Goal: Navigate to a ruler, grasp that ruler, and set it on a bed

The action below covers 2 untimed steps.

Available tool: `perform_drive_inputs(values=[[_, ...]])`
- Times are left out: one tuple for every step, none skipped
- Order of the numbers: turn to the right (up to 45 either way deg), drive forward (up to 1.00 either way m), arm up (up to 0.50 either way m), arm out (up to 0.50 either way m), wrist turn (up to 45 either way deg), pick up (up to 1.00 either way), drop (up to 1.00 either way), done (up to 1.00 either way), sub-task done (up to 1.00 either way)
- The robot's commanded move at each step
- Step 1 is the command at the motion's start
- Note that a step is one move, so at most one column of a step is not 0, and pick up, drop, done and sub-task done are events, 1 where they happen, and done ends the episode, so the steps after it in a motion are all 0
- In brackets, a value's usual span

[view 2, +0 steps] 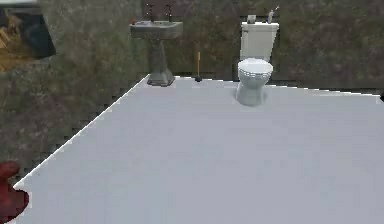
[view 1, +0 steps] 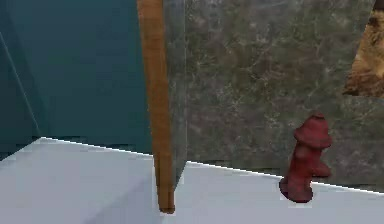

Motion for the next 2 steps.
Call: perform_drive_inputs(values=[[45.0, 0.00, 0.00, 0.00, 0.0, 0.00, 0.00, 0.00, 0.00], [45.0, 0.00, 0.00, 0.00, 0.0, 0.00, 0.00, 0.00, 0.00]])
